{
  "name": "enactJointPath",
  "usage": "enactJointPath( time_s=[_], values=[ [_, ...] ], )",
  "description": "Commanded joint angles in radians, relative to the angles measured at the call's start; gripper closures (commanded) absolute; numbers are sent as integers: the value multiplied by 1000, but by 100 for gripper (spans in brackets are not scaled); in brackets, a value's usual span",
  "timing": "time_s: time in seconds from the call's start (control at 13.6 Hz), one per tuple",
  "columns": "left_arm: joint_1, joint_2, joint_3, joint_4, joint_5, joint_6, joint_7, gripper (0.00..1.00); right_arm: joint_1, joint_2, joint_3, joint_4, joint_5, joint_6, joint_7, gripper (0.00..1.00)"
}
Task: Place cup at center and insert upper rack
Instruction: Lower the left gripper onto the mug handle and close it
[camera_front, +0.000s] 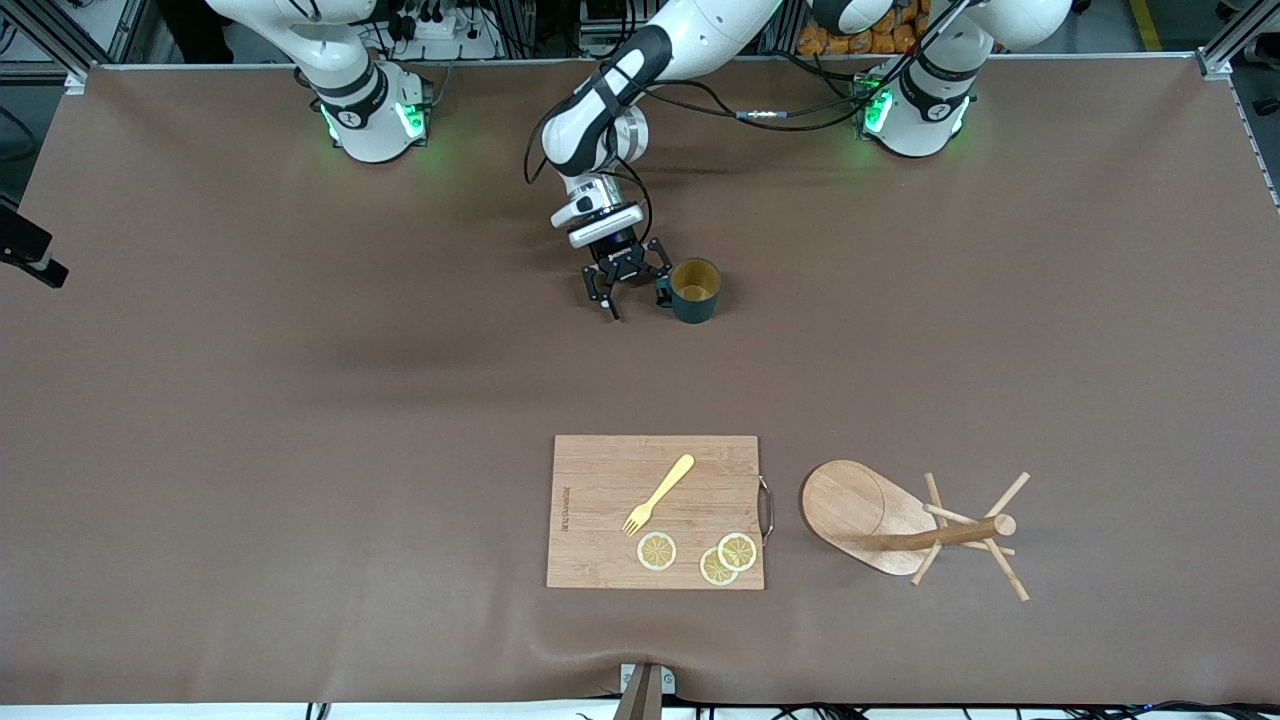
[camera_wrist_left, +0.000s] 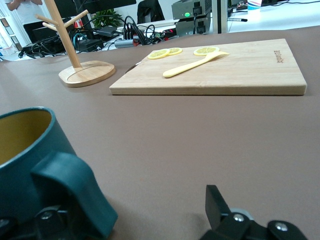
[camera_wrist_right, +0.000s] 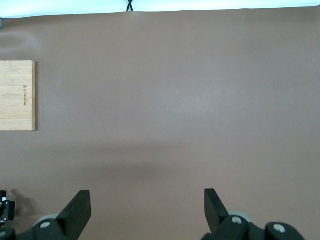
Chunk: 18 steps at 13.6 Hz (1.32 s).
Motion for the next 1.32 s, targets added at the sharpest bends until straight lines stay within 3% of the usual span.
enactJointPath(
  time_s=[0.0,0.07,0.15,0.37,0.88,1.1,1.25],
  values=[
    [-7,22,8,20,36,-11,-35,0,6,6,-2,22,-18,-17,-1,0],
    [-5,25,8,20,34,-11,-56,9,6,6,-2,22,-18,-17,-1,0],
    [-2,27,8,20,34,-8,-93,37,6,6,-2,22,-18,-17,-1,0],
    [12,22,8,22,34,-4,-153,100,6,6,-2,22,-18,-19,-1,0],
    [33,-16,7,77,7,-5,-143,100,4,5,-2,20,-18,-20,-4,0],
    [85,-68,2,137,-62,-4,-132,100,4,5,-2,20,-18,-26,-3,0],
    [139,-102,-12,184,-146,-3,13,100,4,5,-4,20,-18,-26,-3,0]
  ],
)
